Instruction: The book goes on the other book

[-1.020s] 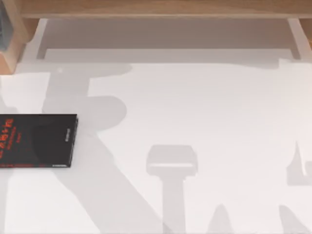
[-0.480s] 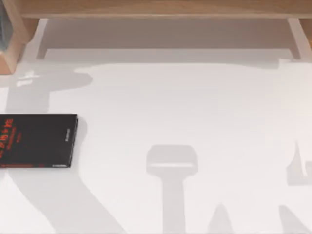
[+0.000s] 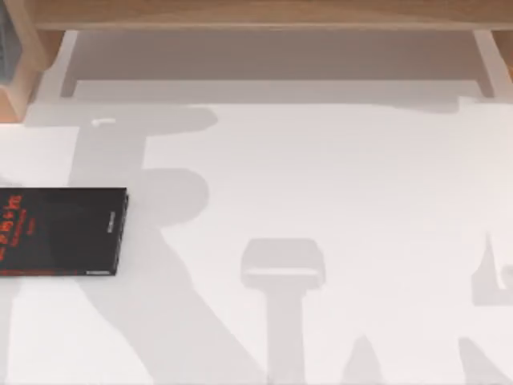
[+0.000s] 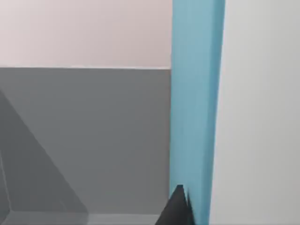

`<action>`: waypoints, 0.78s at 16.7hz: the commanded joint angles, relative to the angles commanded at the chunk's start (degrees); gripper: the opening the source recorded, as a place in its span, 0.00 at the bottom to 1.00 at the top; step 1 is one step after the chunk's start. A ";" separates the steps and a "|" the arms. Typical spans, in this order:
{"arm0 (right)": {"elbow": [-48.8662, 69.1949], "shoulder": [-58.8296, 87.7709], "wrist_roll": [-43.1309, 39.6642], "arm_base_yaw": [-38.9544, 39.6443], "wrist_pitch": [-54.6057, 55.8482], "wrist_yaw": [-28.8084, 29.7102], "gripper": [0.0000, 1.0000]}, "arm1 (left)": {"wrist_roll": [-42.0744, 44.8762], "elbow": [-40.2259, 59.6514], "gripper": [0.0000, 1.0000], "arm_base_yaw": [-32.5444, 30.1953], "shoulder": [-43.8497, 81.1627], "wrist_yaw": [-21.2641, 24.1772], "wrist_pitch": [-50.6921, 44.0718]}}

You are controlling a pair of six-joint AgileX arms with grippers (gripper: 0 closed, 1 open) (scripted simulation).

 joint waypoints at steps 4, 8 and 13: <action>0.00 0.00 0.00 0.00 0.00 0.00 1.00 | -0.32 -0.17 0.00 -0.84 -0.01 0.05 -0.06; 0.00 0.00 0.00 0.00 0.00 0.00 1.00 | 1.39 -0.87 0.00 -0.84 -1.07 -0.59 0.29; 0.00 0.00 0.00 0.00 0.00 0.00 1.00 | 14.97 -5.61 0.00 -0.37 -11.16 -5.58 3.53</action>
